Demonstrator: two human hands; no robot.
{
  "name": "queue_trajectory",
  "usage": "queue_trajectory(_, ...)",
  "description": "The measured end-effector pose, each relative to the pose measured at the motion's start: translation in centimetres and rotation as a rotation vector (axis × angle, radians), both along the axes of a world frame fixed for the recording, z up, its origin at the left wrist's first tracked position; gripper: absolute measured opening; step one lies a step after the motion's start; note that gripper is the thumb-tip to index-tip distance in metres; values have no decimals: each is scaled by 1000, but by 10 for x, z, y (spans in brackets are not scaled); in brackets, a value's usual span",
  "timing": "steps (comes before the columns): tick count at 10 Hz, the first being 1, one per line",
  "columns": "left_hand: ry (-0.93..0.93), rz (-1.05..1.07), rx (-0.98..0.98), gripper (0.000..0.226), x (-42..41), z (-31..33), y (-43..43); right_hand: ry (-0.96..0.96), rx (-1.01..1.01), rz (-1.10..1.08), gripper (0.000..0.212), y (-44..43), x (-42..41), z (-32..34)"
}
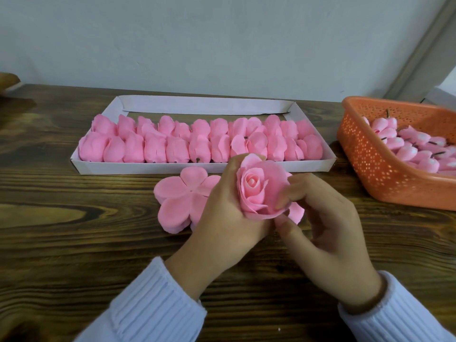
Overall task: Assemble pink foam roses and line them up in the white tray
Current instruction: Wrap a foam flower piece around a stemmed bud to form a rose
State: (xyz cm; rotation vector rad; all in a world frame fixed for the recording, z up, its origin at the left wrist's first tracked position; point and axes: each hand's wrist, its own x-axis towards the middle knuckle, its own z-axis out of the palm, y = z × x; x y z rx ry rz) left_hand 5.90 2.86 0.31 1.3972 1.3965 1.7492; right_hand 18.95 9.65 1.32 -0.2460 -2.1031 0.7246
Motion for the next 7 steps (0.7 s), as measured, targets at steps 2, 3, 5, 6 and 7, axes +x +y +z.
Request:
queue_trajectory(2, 20, -33, 4, 76, -2, -2, 0, 21, -63, 17, 7, 0, 3, -1)
queue_trajectory(3, 55, -26, 25, 73, -6, -6, -1, 34, -33, -4, 6, 0, 1, 0)
queue_trajectory(5, -226, -174, -17, 49, -1, 0, 6, 15, -8, -50, 8, 0, 1, -1)
queue_trajectory(6, -60, -64, -49, 65, -3, -3, 9, 10, -29, -47, 7, 0, 1, 0)
queue_trajectory(7, 70, 127, -41, 35, -1, -6, 6, 0, 23, -79, 9, 0, -1, 0)
